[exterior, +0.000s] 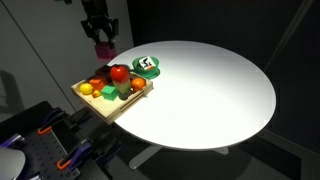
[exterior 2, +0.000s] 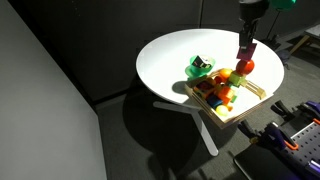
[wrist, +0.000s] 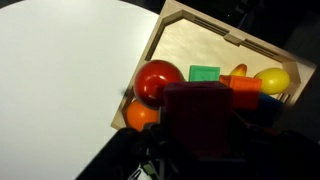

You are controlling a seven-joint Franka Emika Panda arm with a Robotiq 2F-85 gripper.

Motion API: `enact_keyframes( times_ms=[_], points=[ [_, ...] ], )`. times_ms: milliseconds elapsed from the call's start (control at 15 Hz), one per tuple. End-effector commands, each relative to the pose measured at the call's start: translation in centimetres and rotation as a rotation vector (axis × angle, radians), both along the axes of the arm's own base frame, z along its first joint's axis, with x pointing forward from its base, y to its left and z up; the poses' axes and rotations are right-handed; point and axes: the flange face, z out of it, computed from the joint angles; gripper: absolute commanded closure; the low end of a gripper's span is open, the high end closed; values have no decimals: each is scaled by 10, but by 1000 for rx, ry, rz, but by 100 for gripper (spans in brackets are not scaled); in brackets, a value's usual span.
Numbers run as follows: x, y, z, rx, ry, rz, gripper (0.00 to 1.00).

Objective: Put the pink block on the tray

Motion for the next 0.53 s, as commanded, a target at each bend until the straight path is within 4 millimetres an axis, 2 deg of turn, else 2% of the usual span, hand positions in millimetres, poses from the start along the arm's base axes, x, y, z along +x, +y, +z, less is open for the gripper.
enact_keyframes(
  times_ms=[0,267,467],
  points=[
    [-5,16,-5,15,-17,37,69],
    [-3,34,-19,15,-32,54,69],
    [1,38,-36,20,-27,41,69]
  ],
)
